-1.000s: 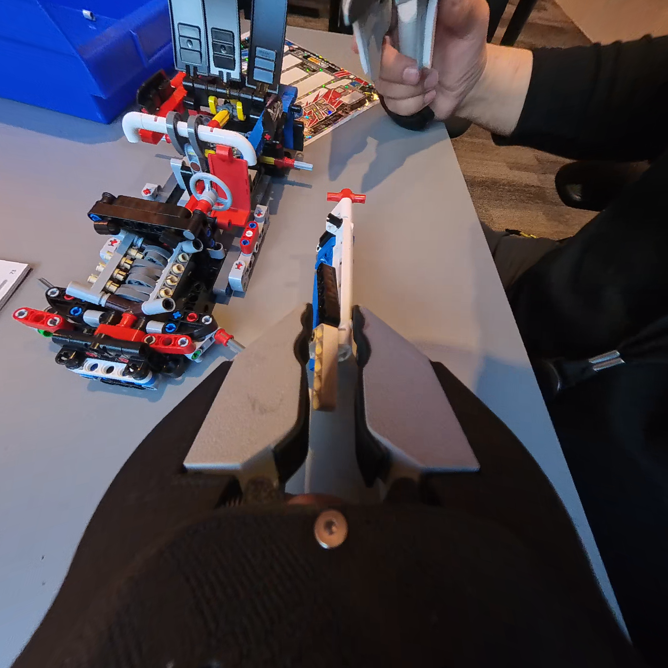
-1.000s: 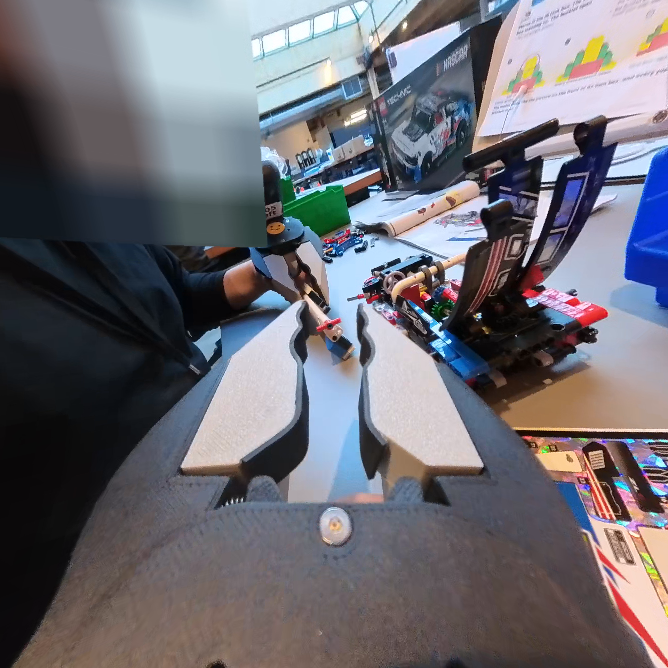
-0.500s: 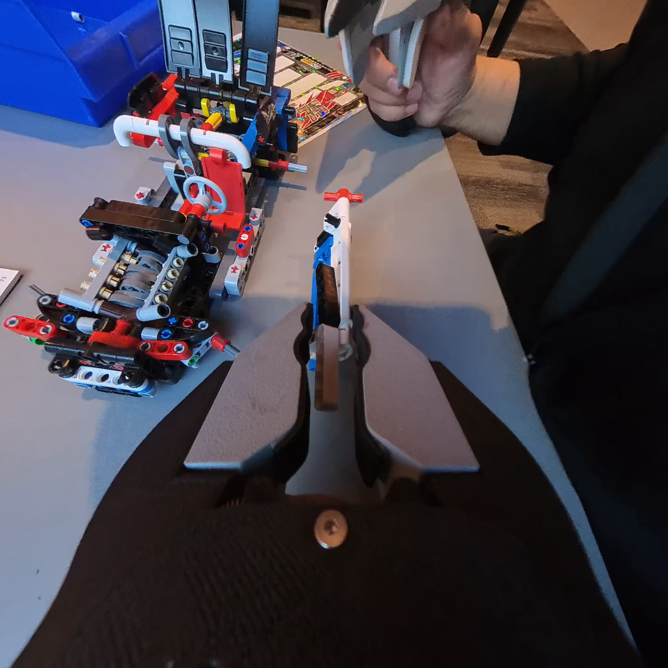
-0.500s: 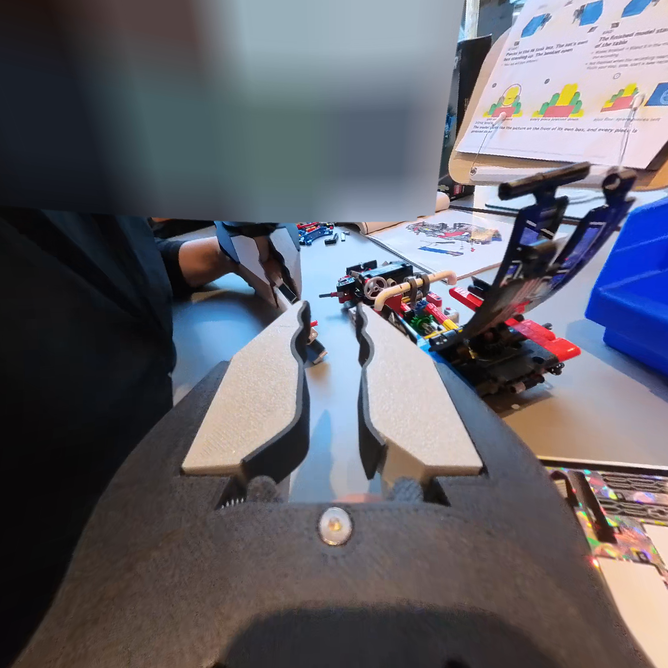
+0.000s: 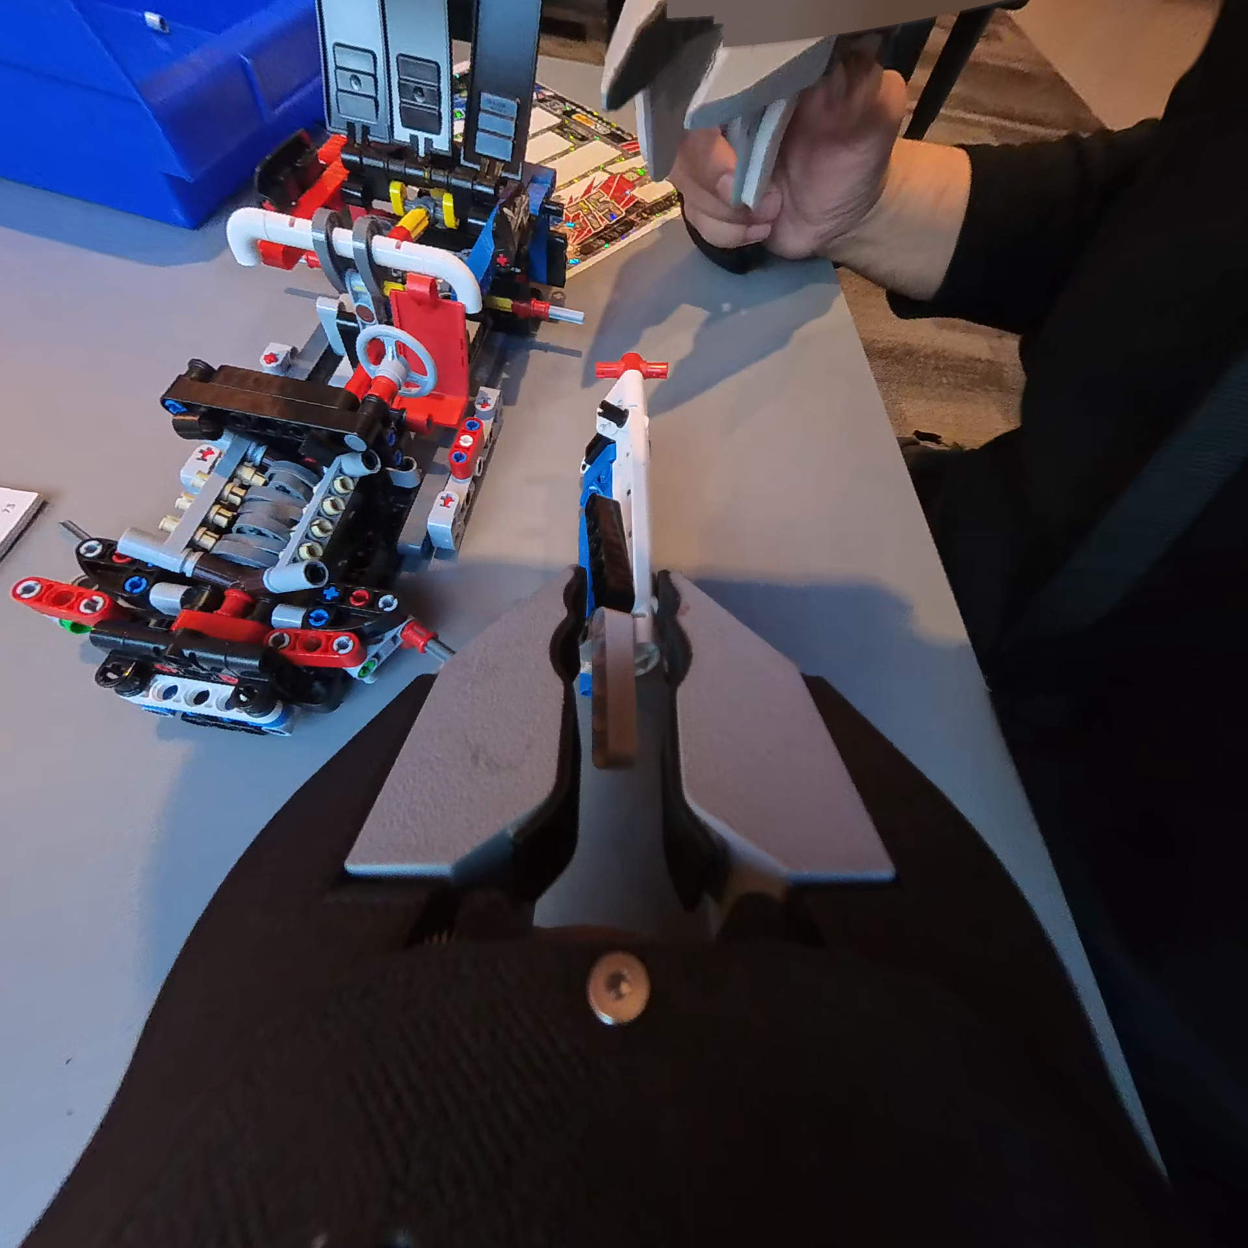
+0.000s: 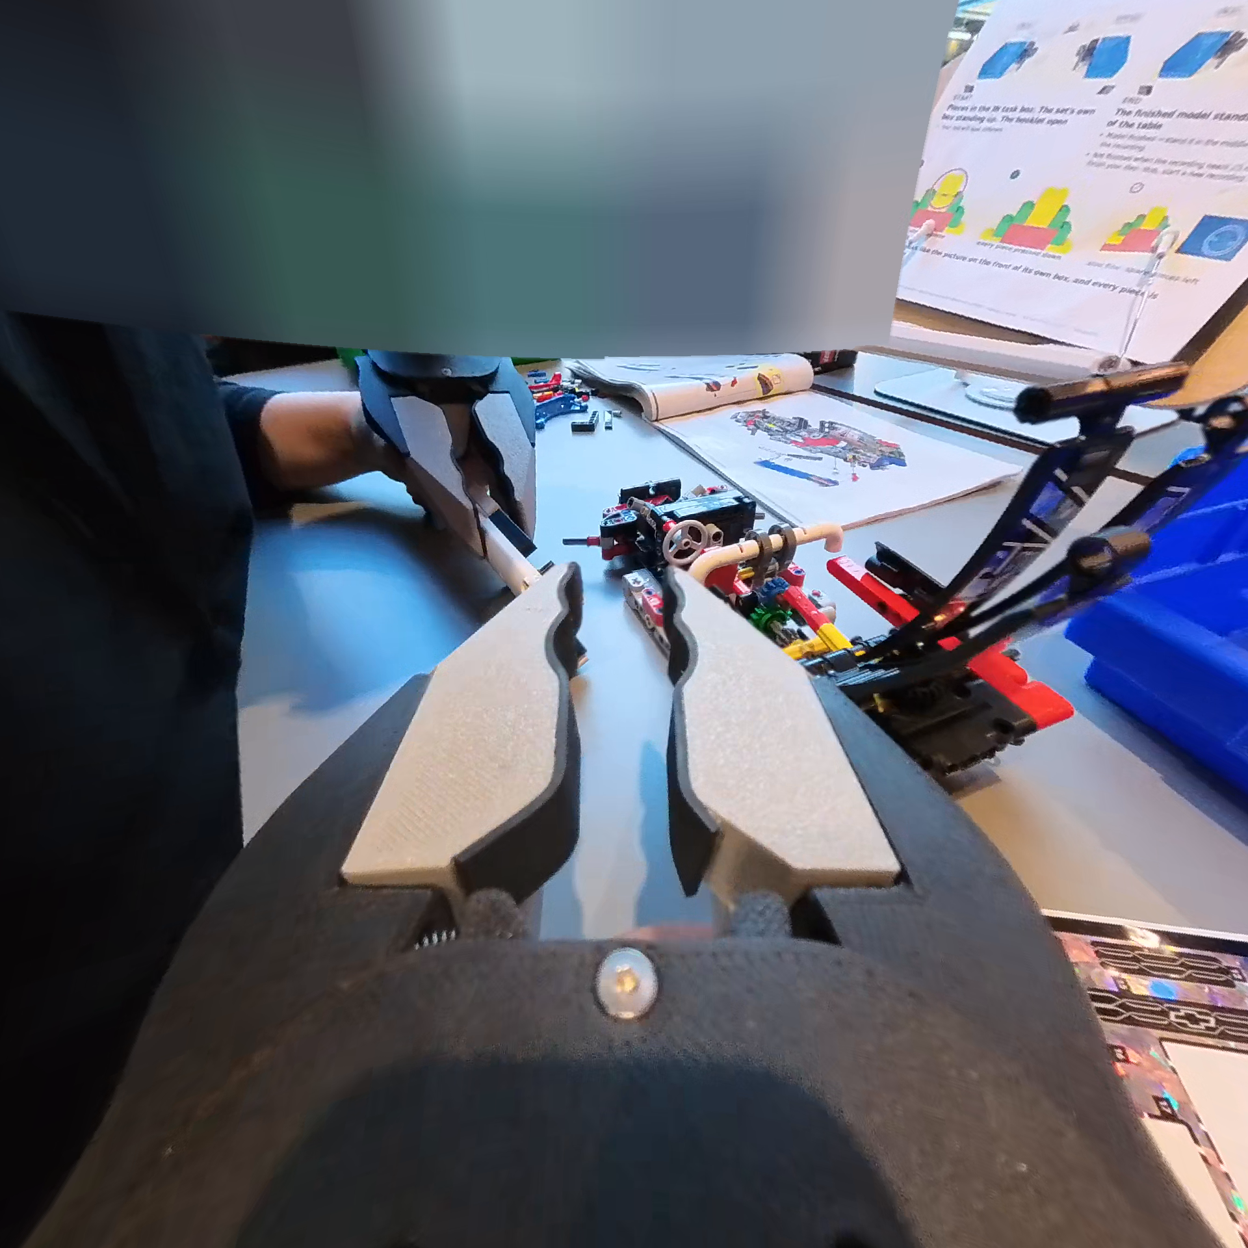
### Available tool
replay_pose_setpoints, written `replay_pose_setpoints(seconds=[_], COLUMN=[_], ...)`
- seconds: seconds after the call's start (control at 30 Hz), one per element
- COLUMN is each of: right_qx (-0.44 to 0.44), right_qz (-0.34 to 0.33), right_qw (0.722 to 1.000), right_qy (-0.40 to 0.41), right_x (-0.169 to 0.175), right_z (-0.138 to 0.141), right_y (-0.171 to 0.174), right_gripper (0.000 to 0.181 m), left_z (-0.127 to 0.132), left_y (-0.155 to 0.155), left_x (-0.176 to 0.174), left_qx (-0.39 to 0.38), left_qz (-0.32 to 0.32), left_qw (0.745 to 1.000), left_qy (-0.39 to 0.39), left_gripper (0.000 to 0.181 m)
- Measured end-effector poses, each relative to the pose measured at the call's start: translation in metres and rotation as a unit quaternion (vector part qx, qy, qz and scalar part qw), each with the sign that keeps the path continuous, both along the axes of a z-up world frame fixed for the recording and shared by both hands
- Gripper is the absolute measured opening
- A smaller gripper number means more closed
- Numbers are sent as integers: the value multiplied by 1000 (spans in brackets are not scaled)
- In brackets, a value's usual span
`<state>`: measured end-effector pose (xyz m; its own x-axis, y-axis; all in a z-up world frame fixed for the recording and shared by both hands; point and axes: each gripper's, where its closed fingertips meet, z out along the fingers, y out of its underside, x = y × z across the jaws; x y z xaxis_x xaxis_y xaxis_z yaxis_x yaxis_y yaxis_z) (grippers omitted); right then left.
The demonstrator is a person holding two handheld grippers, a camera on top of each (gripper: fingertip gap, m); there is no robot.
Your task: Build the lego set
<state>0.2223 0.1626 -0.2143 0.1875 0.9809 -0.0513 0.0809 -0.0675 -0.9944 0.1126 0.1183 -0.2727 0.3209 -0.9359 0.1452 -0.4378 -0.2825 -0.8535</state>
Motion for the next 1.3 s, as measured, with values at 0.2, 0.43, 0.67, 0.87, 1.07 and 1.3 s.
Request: replay_pose_setpoints(seconds=[0.2, 0.43, 0.67, 0.87, 1.07, 1.3], right_qx=[2, 0, 9, 33, 28, -5], right_qz=[-1, 3, 7, 17, 55, 89], right_qw=[1000, 1000, 1000, 998, 996, 989], right_qy=[-2, -4, -19, -45, -59, -119], right_x=[0, -1, -6, -12, -23, -35], right_z=[0, -1, -4, -10, -15, -33], right_y=[0, 0, 0, -7, -17, -35], right_gripper=[20, 19, 20, 21, 22, 24], left_z=[0, 0, 0, 0, -1, 0], left_y=[0, 0, 0, 1, -3, -4], left_x=[0, -1, 0, 0, 8, 12], left_qx=[10, 3, -1, -7, 17, 12], left_qz=[2, 3, 3, 3, -14, -31], left_qw=[1000, 1000, 1000, 1000, 1000, 999], left_qy=[4, 1, 0, -3, 7, 5], left_gripper=[17, 17, 17, 17, 17, 17])
